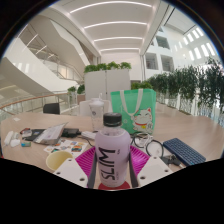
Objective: Pour water
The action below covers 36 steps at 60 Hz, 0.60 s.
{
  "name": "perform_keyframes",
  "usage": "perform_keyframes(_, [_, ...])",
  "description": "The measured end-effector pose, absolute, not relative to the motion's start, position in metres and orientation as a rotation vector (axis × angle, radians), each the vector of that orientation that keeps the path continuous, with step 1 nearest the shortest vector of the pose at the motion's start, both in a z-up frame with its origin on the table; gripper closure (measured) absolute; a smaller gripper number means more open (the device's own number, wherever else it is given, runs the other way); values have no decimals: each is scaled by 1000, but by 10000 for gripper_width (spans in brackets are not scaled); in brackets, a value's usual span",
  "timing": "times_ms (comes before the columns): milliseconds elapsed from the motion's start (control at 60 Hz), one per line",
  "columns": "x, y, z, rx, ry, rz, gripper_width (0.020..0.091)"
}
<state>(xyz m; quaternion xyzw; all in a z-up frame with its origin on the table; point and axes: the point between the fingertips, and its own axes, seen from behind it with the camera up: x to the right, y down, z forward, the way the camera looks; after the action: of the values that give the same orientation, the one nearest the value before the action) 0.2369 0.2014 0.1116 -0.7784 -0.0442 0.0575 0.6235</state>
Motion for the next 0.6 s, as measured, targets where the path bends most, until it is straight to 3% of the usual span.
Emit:
perform_keyframes(167, [242,196,66,-1841,-169,150,594])
perform_keyframes(267, [242,195,68,-1809,-176,153,595])
perform_keyframes(400, [242,194,68,-1817,-192,137,537])
perform_keyframes(450, [244,187,62,-1875,-207,109,490])
perform_keyframes(533, [242,172,65,-1912,-220,117,266])
perform_keyframes(600, [237,155,75,-1929,-201,141,267])
